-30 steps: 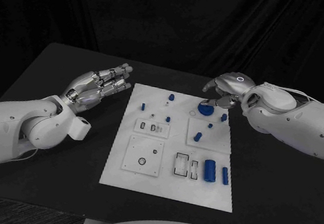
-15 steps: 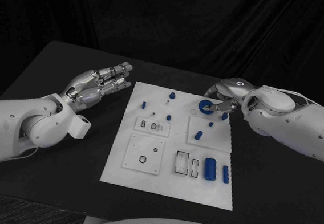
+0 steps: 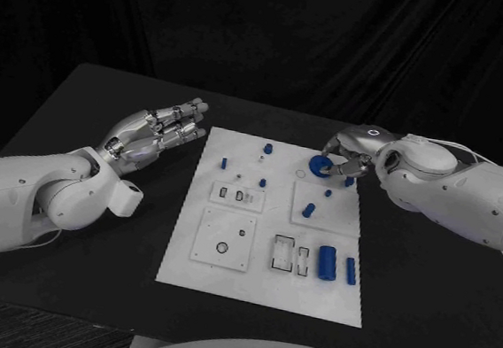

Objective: Assemble the parts on the task board

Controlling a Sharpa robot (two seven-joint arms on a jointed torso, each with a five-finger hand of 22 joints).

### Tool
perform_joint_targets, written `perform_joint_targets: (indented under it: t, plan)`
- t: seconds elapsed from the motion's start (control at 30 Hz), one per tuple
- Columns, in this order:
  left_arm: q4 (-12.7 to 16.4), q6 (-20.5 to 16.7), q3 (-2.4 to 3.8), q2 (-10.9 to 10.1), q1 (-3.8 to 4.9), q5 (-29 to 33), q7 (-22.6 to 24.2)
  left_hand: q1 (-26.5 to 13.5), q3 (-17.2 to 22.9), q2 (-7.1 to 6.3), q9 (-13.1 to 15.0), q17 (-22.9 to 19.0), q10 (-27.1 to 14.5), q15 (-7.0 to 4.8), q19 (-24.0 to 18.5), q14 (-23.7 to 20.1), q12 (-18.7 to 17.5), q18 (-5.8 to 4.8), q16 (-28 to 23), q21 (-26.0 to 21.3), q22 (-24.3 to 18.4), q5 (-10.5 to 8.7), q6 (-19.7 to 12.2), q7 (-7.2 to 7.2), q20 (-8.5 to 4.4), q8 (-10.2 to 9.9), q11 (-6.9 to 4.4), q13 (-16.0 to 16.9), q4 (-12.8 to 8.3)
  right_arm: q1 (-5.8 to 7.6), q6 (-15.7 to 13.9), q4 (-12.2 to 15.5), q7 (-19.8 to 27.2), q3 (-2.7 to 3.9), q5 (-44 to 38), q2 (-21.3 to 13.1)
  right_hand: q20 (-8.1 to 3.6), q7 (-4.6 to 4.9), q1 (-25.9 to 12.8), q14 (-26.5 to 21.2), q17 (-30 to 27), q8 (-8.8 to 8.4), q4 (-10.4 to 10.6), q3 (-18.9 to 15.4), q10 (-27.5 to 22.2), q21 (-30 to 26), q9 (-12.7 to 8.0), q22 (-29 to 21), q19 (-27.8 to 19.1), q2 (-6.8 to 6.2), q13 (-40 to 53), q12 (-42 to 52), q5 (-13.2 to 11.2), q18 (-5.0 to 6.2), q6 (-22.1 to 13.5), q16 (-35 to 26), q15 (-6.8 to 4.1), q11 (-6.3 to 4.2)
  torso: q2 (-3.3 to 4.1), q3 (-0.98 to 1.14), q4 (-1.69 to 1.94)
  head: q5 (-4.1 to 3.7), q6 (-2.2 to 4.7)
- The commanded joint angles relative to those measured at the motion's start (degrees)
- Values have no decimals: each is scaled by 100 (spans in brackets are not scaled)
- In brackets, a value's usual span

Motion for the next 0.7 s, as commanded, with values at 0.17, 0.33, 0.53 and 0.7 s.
perform_joint_targets:
  t: [0.17, 0.33, 0.53, 0.7]
  plan:
    - [8, 102, 5, 8, -14, 0, 588, 28, 45, 36, 6, 9, -21, 39, 32, -2, 6, 4, -3, 33, 8, -3, 18, 11, 12, 29, 12, 0, -3, -28, 152, -25, -180, 2, 1, 10, 16, -14, 169, 605, 1507, 10, -158, 68, 598, -51, 23, 972, 27, 23, 1507, 14, 273, -47, 54, 14, 11, 8, -5, 5, -4, 10, -22]
    - [7, 116, 5, 9, -17, 0, 578, 27, 52, 34, 6, 10, -19, 43, 37, 1, 7, 3, -2, 37, 10, -3, 18, 15, 13, 29, 19, 1, -6, -37, 187, -36, -181, 2, 1, 24, 12, -21, 221, 605, 1507, 58, -231, 115, 598, -78, 70, 960, 11, 36, 1507, 14, 424, -40, 167, 14, 7, 2, -7, 0, 1, 6, -28]
    - [8, 121, 5, 2, -20, 0, 573, 27, 54, 33, 6, 10, -18, 44, 39, 1, 7, 3, -2, 38, 11, -3, 16, 16, 13, 29, 20, 1, -7, -52, 256, -56, -178, 2, 1, 52, 7, -35, 252, 605, 1507, 139, -288, 154, 598, -94, 144, 958, 5, 48, 1507, 14, 444, -37, 334, 14, -1, -5, -2, -4, 2, 10, -36]
    - [-1, 131, 5, 6, -22, 0, 569, 26, 59, 31, 6, 11, -17, 47, 43, 3, 7, 2, -1, 41, 12, -4, 16, 18, 14, 29, 23, 1, -10, -66, 303, -77, -164, 2, 1, 84, 1, -50, 275, 605, 1507, 170, -324, 175, 598, -99, 180, 960, 5, 51, 1507, 14, 441, -36, 402, 14, -10, -14, -1, -3, 4, 3, -47]
